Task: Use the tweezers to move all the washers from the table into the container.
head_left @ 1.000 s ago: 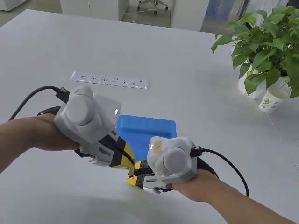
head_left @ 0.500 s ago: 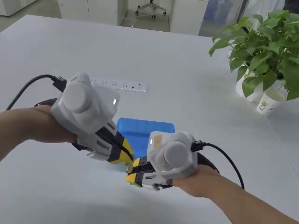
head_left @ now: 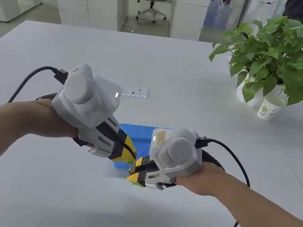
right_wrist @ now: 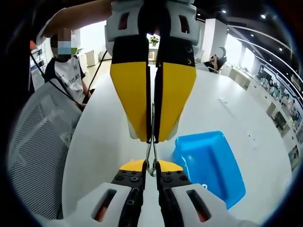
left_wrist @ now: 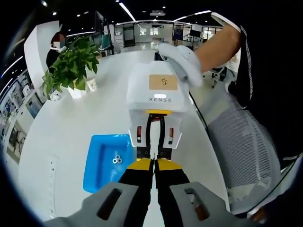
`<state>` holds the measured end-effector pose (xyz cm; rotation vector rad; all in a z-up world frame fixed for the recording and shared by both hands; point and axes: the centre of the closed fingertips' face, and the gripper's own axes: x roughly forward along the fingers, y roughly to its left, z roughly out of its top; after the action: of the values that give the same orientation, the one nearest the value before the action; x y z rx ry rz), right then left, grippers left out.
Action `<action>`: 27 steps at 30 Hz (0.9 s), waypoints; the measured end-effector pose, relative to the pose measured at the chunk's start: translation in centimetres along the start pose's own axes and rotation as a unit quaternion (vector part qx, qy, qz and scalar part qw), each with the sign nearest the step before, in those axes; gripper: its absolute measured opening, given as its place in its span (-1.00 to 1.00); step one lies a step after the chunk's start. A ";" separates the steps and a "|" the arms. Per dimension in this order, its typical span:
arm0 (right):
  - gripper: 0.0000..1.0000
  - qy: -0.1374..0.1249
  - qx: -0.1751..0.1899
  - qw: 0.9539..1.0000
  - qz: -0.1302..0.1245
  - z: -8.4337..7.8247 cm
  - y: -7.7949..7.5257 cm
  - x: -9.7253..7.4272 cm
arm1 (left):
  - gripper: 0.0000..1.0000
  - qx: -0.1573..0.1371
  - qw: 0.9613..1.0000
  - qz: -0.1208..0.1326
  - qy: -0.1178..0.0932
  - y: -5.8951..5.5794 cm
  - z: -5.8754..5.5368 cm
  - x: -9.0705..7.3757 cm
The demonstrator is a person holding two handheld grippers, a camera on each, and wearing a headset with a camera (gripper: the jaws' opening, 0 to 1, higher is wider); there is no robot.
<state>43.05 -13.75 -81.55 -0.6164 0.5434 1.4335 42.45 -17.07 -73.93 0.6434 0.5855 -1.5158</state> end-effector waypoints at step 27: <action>-0.79 0.004 -0.009 1.000 -0.013 0.9 -4.6 -1.8 | -0.90 0.014 1.000 0.017 -0.005 4.1 2.0 -1.0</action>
<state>47.44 -14.62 -79.33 -0.6417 0.5280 1.4129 46.48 -17.90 -71.72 0.6642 0.5428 -1.4967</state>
